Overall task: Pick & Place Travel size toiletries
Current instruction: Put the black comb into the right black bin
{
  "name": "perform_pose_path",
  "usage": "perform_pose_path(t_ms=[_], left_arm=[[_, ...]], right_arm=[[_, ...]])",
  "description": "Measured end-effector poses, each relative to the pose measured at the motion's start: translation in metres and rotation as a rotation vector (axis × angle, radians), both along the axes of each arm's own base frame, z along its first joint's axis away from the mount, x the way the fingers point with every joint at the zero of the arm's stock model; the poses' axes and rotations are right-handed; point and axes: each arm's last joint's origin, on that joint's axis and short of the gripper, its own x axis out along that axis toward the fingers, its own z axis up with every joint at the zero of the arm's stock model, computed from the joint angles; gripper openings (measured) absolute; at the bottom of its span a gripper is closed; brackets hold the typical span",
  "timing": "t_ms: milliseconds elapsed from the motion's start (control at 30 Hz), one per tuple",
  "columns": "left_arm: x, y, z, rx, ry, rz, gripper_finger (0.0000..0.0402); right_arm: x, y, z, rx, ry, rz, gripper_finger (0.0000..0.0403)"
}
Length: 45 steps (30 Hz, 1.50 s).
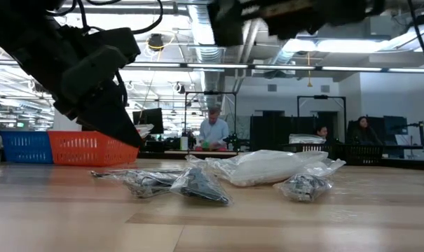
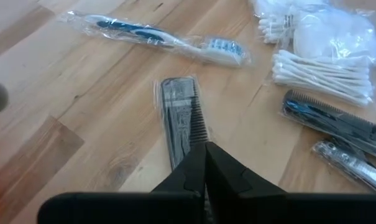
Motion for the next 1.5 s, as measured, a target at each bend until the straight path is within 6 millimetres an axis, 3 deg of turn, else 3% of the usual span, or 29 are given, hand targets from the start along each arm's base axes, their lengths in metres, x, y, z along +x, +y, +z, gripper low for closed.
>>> perform_pose_path(t_ms=[167,300,600,767,1000,1500], left_arm=[[0.001,0.006,-0.002,-0.003,0.013,0.014,0.0],[0.002,0.011,-0.003,-0.011,0.027,0.024,0.0],[-0.005,0.012,-0.011,-0.025,0.053,0.012,0.0],[-0.011,0.014,-0.017,-0.045,0.063,0.021,0.0],[-0.015,0.005,-0.018,-0.058,0.04,-0.011,0.0],[-0.02,-0.002,-0.017,-0.058,0.023,-0.019,0.0]], right_arm=[[0.017,-0.02,-0.014,-0.031,-0.009,-0.205,0.0399],[0.027,-0.031,-0.03,-0.034,0.028,-0.246,0.0399],[0.055,-0.031,-0.057,-0.077,0.095,-0.307,0.0399],[0.061,-0.026,-0.056,-0.163,0.061,-0.39,0.0399],[0.063,-0.036,-0.056,-0.18,0.07,-0.477,0.0399],[0.063,-0.039,-0.056,-0.185,0.063,-0.471,0.0399]])
